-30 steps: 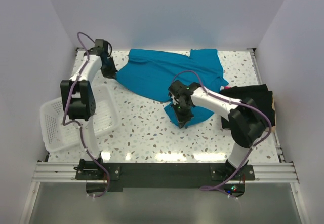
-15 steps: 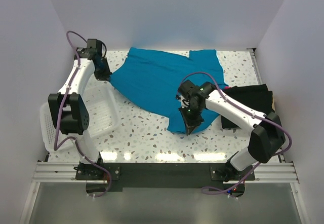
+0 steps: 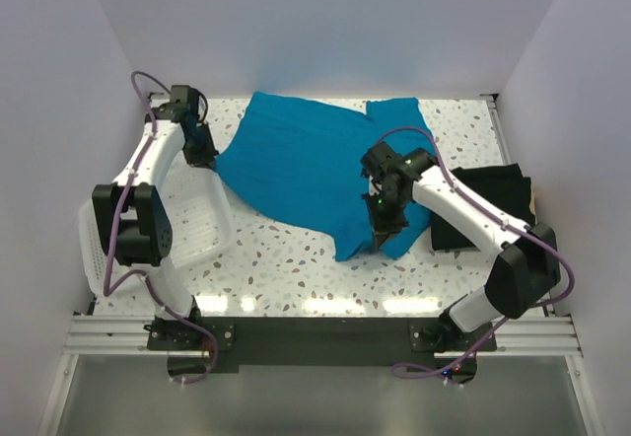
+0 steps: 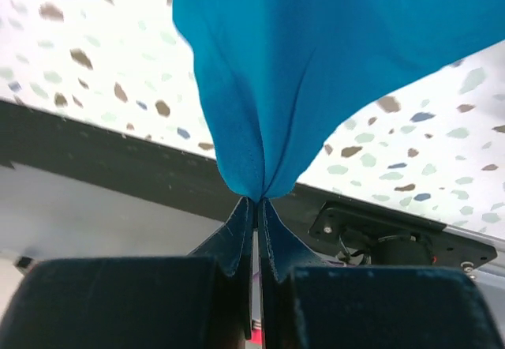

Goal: Fold and stack the t-shirts
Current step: Fold the tshirt

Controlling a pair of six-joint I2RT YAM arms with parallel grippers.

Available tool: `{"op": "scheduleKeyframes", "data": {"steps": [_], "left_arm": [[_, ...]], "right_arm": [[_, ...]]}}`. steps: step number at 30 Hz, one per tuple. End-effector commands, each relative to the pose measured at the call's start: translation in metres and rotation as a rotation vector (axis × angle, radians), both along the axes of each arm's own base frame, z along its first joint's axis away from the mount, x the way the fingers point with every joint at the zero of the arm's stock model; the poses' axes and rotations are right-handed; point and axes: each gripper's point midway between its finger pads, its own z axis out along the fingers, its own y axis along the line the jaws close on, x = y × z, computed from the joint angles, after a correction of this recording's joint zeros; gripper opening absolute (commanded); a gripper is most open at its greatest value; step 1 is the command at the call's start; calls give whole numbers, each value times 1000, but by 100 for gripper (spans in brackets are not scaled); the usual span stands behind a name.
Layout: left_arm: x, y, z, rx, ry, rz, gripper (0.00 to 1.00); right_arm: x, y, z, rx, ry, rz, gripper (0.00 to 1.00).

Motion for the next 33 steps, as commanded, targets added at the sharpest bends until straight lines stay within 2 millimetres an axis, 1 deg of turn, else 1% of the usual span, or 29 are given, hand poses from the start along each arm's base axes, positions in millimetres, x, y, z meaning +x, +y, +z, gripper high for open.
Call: {"op": "scheduleKeyframes", "data": {"steps": [1, 2, 3, 4, 5, 6, 7, 9, 10, 11, 12, 14, 15, 16, 17, 18, 19, 20, 21, 23, 24, 26, 27, 28, 29, 30, 33], "left_arm": [[26, -6, 7, -46, -45, -15, 0], [30, -8, 6, -56, -48, -13, 0], [38, -11, 8, -71, -57, -19, 0], [42, -13, 8, -84, -63, -19, 0], [45, -14, 8, -90, -64, -20, 0], [54, -17, 9, -103, -73, -24, 0], [57, -18, 9, -109, -76, -24, 0], [68, -19, 10, -117, -85, -23, 0], [71, -19, 10, -120, -85, -20, 0], [74, -20, 10, -123, -86, -21, 0], [81, -20, 10, -123, -92, -20, 0], [87, -20, 9, -128, -93, -16, 0], [93, -21, 9, -132, -99, -15, 0], [96, -21, 8, -134, -100, -13, 0], [99, -22, 7, -135, -97, -11, 0], [105, -22, 6, -136, -99, -10, 0], [108, -22, 5, -137, -100, -9, 0], [110, -21, -1, -137, -88, -4, 0], [116, -22, 5, -137, -107, -4, 0], [120, -22, 3, -140, -109, -3, 0], [125, -23, 2, -145, -113, 0, 0], [129, -24, -4, -150, -106, 1, 0], [133, -24, -3, -152, -117, 1, 0], [134, -24, -4, -156, -118, 4, 0], [140, -25, -7, -160, -124, 7, 0], [142, -26, -8, -166, -125, 12, 0], [151, -28, -10, -182, -142, 24, 0]], "right_arm": [[41, -9, 13, 10, -80, -105, 0], [49, -11, 14, 6, -95, -110, 0], [55, -13, 10, -7, -87, -115, 0], [68, -16, 17, -2, -113, -132, 0], [75, -19, 16, -15, -123, -130, 0], [81, -22, 17, -20, -128, -137, 0], [92, -25, 18, -20, -135, -156, 0], [103, -31, 20, -31, -148, -169, 0], [115, -36, 22, -33, -157, -190, 0], [121, -39, 23, -36, -166, -195, 0], [133, -44, 28, -31, -188, -215, 0], [146, -50, 24, -47, -182, -216, 0], [158, -54, 30, -42, -207, -231, 0], [165, -58, 23, -61, -193, -226, 0], [170, -61, 24, -67, -192, -231, 0], [182, -66, 31, -62, -219, -245, 0], [188, -69, 30, -69, -217, -250, 0], [193, -72, 25, -80, -205, -250, 0], [204, -78, 31, -76, -229, -269, 0], [213, -83, 32, -79, -238, -279, 0], [222, -87, 31, -77, -243, -293, 0], [229, -92, 30, -84, -240, -303, 0], [236, -96, 31, -83, -248, -314, 0], [239, -97, 30, -83, -250, -319, 0], [244, -103, 29, -84, -251, -334, 0], [250, -107, 27, -85, -253, -346, 0], [260, -115, 25, -87, -256, -364, 0]]}}
